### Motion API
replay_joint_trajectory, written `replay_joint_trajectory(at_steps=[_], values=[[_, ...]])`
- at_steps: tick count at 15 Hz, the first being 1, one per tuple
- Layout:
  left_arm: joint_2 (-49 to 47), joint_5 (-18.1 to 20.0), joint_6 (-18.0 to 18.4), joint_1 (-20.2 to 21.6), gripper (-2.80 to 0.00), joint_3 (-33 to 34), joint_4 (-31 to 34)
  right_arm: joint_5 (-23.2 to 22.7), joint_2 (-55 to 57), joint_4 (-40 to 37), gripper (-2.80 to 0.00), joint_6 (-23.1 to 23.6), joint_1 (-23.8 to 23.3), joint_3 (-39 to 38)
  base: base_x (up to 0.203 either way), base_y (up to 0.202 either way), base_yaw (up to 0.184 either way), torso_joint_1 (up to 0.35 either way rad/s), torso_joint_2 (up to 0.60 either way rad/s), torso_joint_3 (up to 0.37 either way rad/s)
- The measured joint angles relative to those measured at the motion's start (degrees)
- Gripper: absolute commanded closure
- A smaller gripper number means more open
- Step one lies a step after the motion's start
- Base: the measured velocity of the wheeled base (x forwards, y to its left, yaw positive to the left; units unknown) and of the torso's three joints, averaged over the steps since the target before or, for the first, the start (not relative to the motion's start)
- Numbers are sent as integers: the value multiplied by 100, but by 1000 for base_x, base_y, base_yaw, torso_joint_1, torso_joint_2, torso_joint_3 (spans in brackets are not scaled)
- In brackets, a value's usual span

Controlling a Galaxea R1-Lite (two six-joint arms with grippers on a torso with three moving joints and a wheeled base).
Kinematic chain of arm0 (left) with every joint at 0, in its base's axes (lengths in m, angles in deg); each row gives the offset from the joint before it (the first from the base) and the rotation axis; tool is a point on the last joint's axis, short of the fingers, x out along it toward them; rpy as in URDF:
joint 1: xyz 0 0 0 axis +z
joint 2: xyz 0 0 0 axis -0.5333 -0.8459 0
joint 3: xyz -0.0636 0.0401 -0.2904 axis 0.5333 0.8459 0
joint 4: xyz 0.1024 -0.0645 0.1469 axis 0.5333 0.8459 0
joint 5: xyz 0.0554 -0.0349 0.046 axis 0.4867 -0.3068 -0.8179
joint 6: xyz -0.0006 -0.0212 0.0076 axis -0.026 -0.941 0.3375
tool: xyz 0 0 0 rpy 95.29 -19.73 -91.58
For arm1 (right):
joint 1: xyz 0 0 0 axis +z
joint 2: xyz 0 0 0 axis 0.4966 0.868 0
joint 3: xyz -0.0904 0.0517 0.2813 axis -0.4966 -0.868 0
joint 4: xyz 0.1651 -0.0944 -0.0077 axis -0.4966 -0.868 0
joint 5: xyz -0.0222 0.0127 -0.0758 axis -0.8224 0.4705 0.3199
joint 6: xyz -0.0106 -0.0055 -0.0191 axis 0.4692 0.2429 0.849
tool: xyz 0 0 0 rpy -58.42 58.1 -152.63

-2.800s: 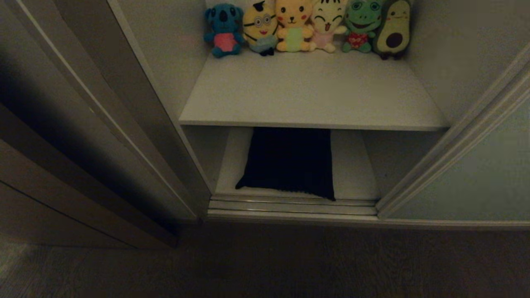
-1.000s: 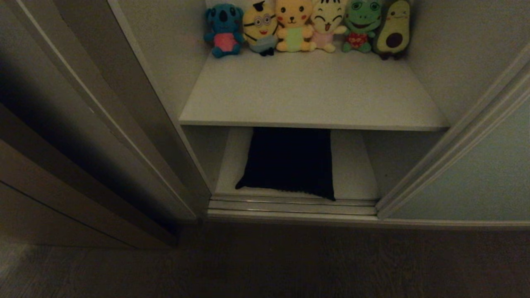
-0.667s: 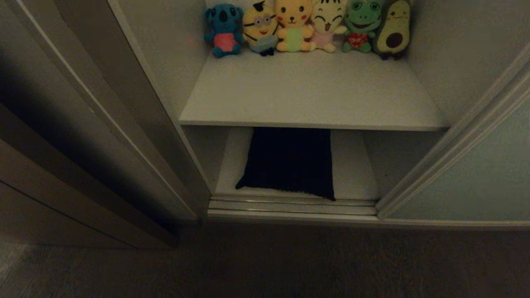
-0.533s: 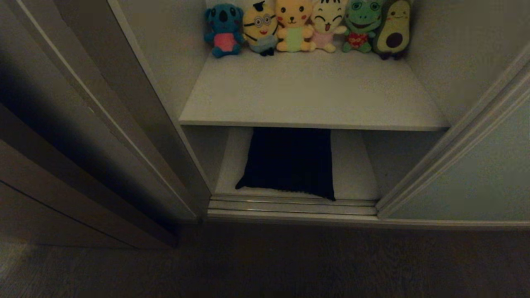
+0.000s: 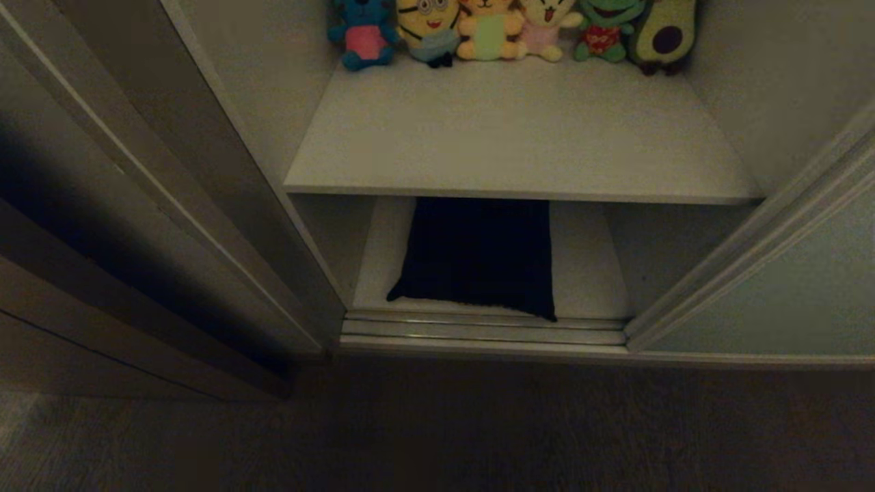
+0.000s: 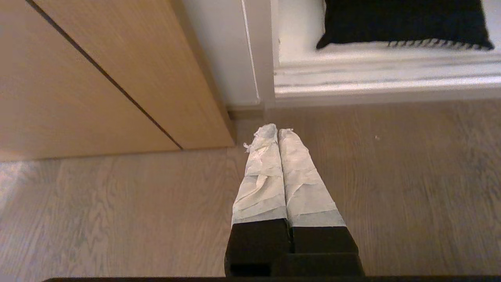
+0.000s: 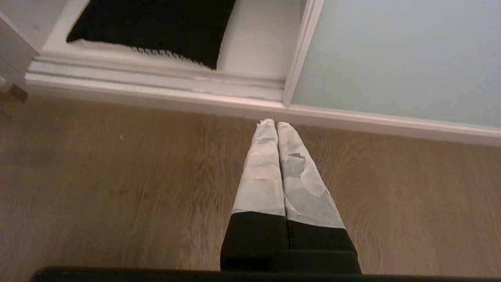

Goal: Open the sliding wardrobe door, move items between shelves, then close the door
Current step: Place the pillow on the higher shelf

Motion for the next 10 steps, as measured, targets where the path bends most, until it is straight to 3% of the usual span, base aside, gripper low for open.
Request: replay_joint_trajectory(at_steps=[10], values=[[0,4,-3,0,0,-6,2,1,2,0,0,0,0,0,0,0,0,1,3,-198]])
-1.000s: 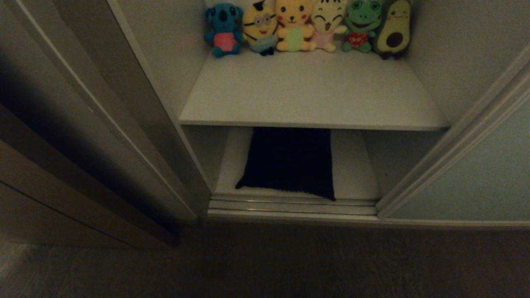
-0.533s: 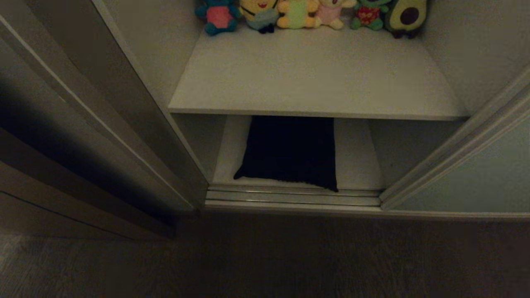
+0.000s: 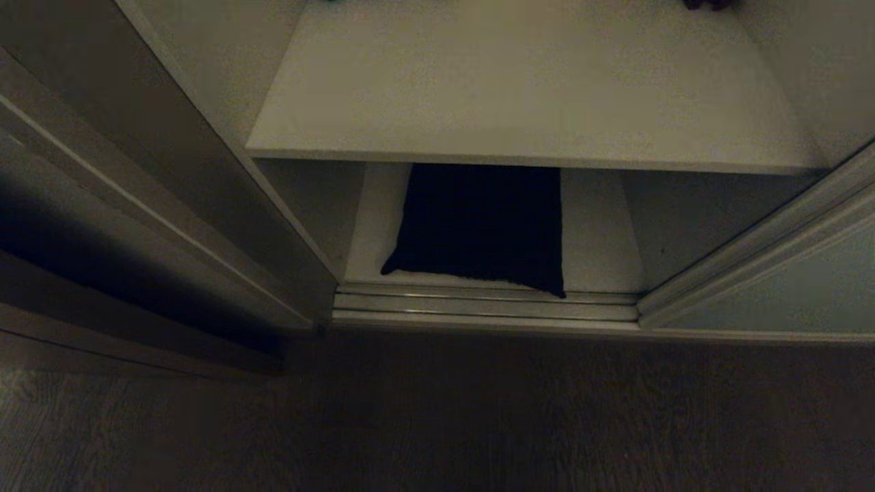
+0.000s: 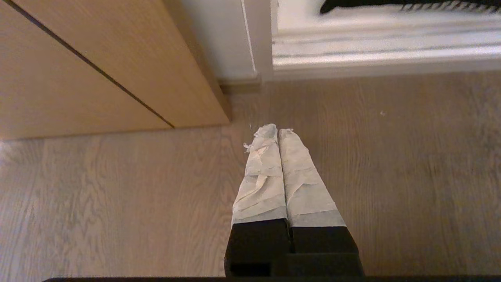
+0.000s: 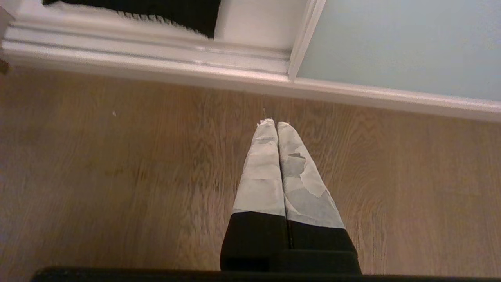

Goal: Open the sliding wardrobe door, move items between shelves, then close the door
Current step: Place the pillow on the higher shelf

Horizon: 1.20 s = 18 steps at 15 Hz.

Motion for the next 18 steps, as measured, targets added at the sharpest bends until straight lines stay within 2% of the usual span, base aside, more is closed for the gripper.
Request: replay_joint_trajectory(at_steps=[18], values=[[-7,-1,-8,0,0,-2,5,0,7,0,0,2,0,0,0,0,0,2,1,-196]])
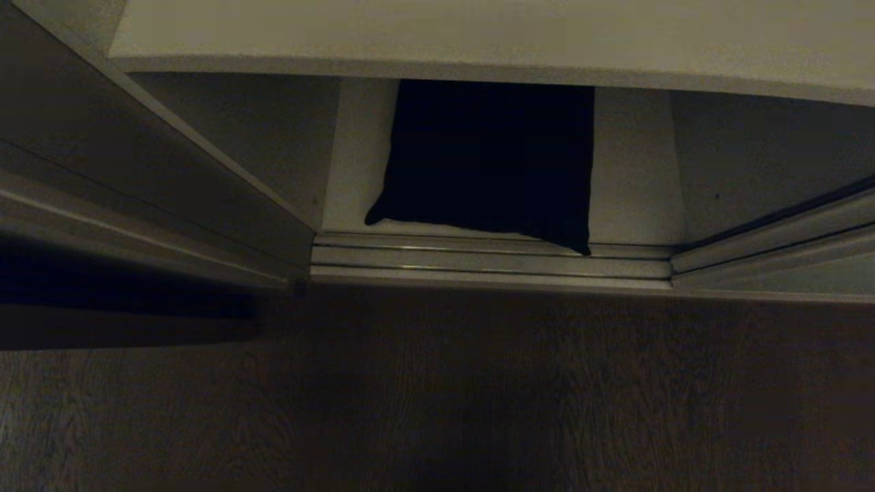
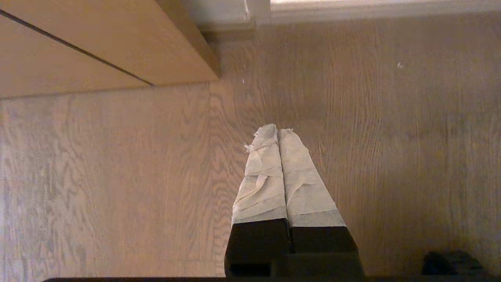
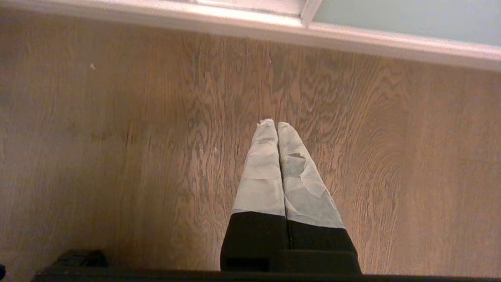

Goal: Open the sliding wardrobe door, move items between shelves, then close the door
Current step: Place the pillow on the higher shelf

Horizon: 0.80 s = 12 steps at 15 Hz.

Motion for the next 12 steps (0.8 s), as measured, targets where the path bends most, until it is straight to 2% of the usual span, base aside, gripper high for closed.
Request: replay_joint_trajectory(at_steps=[12], values=[[-4,0,-26,0,0,5,-9,-1,1,1,0,-2,0,0,0,0,0,2,2,-185]])
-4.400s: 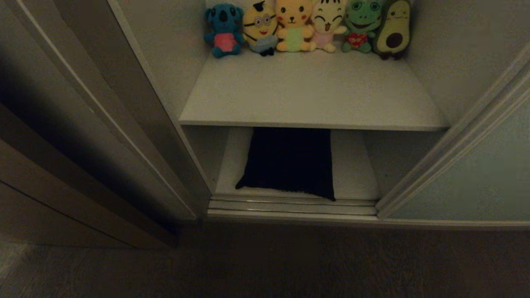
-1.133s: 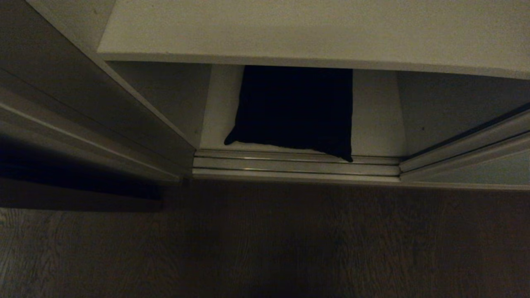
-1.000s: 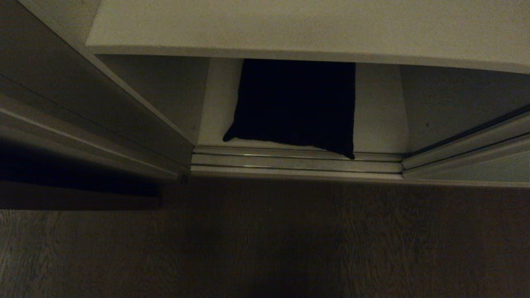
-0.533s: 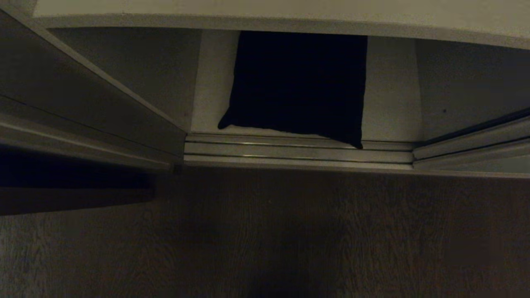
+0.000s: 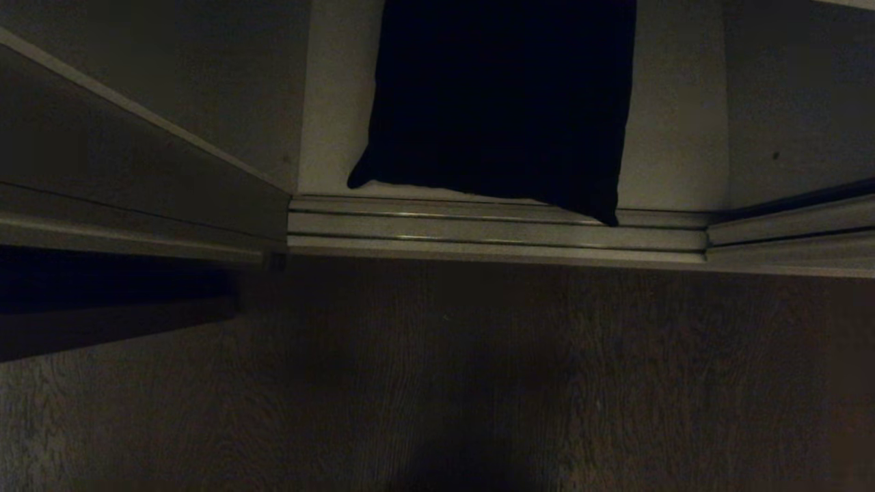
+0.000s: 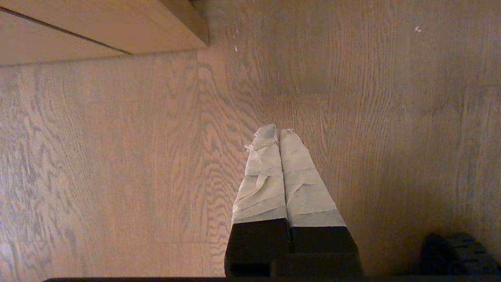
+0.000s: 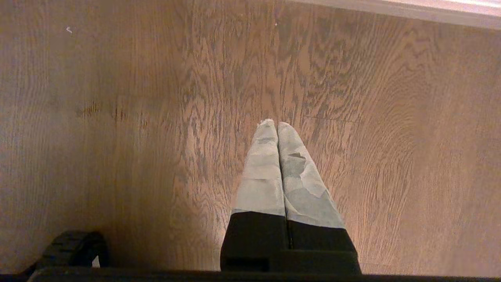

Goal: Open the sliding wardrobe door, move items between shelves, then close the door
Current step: Place the pillow on the higher shelf

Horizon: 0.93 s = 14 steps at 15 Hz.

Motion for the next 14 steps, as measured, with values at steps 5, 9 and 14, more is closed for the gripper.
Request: replay_joint_trajectory(at_steps=[5,9,14], values=[[0,-2,-9,-2,0,2,1,-1,2,-1,0,1,0,0,0,0,0,2,2,-17],[0,-9,16,-2,0,2,0,1,2,-1,0,0,0,0,0,0,0,0,0,0],[-2,1,325,0,0,2,18,-1,2,-1,0,0,0,0,0,0,0,0,0,0]])
